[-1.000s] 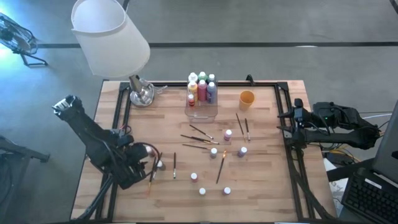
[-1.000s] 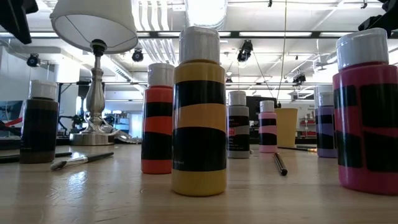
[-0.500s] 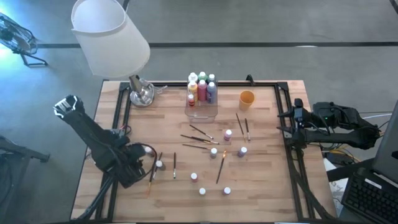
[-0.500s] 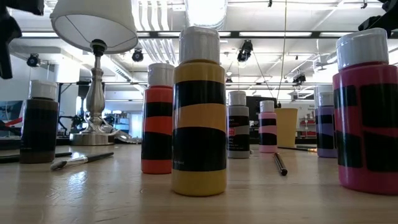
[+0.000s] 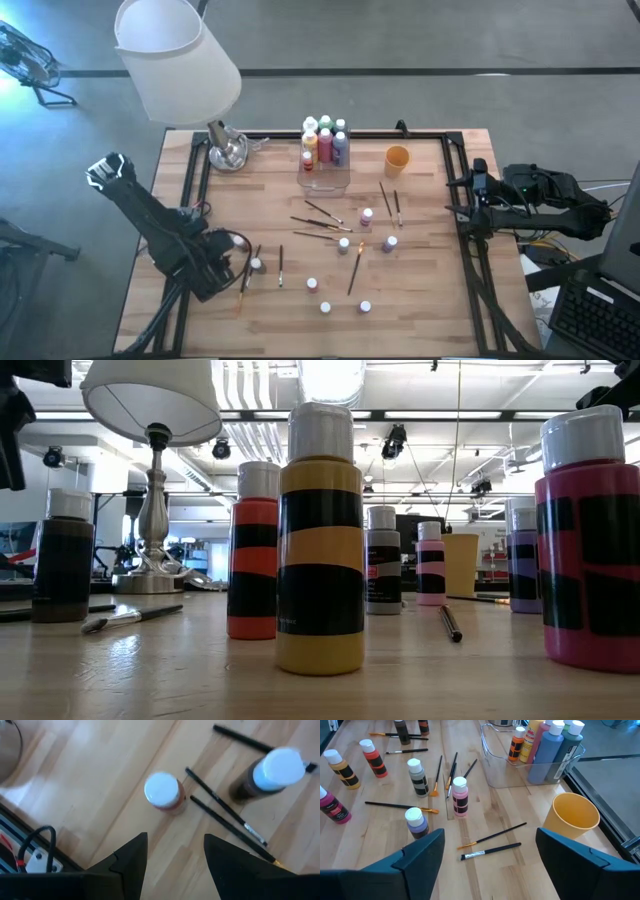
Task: Pick & Place Paint Supplies
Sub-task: Put the small brown paint bottle into the bin
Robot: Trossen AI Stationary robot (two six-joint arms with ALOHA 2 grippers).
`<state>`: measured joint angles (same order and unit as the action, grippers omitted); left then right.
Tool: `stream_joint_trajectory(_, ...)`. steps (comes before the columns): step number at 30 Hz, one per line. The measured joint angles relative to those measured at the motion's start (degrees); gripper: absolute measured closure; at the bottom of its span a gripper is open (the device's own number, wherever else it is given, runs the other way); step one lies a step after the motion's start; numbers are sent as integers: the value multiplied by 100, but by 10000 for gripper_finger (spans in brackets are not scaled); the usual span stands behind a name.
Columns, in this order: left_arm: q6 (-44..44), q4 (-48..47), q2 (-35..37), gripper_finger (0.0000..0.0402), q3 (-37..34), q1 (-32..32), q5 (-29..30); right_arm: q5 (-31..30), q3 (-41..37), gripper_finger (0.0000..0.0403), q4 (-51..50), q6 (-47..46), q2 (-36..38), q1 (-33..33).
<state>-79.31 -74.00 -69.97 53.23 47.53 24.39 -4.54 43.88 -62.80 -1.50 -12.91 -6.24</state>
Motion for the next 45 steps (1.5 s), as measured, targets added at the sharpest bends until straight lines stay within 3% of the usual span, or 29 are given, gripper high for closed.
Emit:
stream_joint_trajectory(15,122,186,0,202,-2,0,248,0,0,43,-1,0,2,0)
stream_joint_trajectory(29,-148,181,0,202,-7,-115,764,0,0,39,-1,1,1,-1)
stream_joint_trajectory(45,-329,274,0,202,-333,-1016,336,0,0,39,-1,0,0,0)
